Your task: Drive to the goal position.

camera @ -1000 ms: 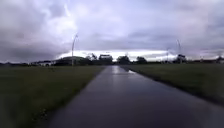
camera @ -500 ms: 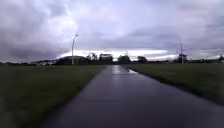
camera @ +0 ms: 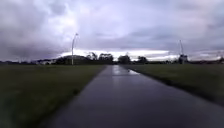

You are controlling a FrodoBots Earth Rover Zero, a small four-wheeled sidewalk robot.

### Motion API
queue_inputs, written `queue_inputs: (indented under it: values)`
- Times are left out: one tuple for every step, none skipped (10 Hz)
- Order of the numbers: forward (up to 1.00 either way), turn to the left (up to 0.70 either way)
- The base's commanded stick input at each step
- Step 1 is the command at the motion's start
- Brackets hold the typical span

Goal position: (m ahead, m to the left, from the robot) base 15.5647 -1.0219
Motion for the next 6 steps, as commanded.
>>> queue_inputs:
  values:
    - [0.70, 0.00]
    - [0.70, 0.00]
    - [0.70, 0.00]
    - [0.70, 0.00]
    - [0.70, 0.00]
    - [0.70, 0.00]
